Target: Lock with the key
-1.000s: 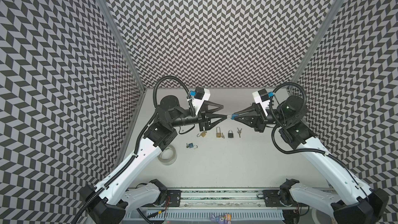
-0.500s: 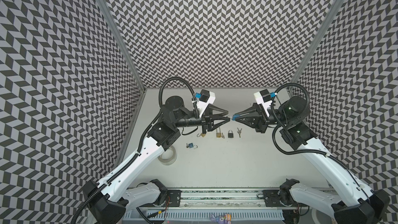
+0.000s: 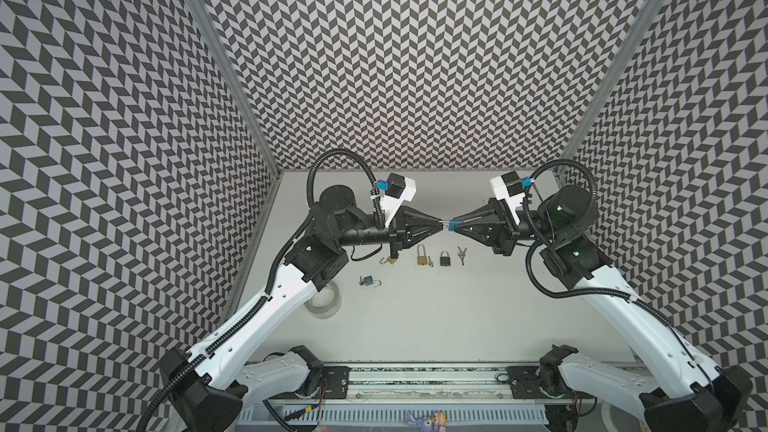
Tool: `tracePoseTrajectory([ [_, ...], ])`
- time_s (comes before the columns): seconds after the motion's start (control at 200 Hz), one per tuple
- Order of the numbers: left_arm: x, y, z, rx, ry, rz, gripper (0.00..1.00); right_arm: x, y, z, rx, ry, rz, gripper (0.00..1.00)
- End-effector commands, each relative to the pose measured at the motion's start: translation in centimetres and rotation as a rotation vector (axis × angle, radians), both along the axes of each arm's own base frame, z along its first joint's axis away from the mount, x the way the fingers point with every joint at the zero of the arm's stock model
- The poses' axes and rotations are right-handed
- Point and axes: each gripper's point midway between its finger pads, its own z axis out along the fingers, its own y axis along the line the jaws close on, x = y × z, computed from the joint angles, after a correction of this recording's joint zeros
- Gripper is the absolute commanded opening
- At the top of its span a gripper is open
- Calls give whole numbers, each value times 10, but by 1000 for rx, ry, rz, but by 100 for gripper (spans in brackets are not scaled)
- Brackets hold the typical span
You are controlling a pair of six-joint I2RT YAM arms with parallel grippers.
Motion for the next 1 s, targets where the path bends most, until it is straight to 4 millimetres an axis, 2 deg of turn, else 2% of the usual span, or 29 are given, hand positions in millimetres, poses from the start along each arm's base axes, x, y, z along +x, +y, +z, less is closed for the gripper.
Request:
tracePoseTrajectory([
  [0.0, -4, 4, 15, -19, -36, 11, 1, -12, -4, 12, 24, -67, 21, 0],
  [0.411, -10, -2, 13, -13, -38, -37, 0, -5, -2, 7, 11, -47, 0, 0],
  [0.496, -14, -10, 9, -4, -32, -72, 0, -2, 2, 4, 6, -34, 8, 0],
  [0.641, -31, -35, -5, 38, -24, -160, 0, -4, 9, 3, 8, -35, 37, 0],
  [0.736, -33, -43, -13, 53, -7, -180, 0, -6, 10, 5, 13, -42, 41, 0],
  [0.861, -30, -43, -17, 62, -13, -162, 0, -7, 8, 6, 13, -68, 20, 0],
  [0.991, -21, -31, -9, 39, -22, -105, 0, -8, 4, 11, 36, -100, -19, 0],
])
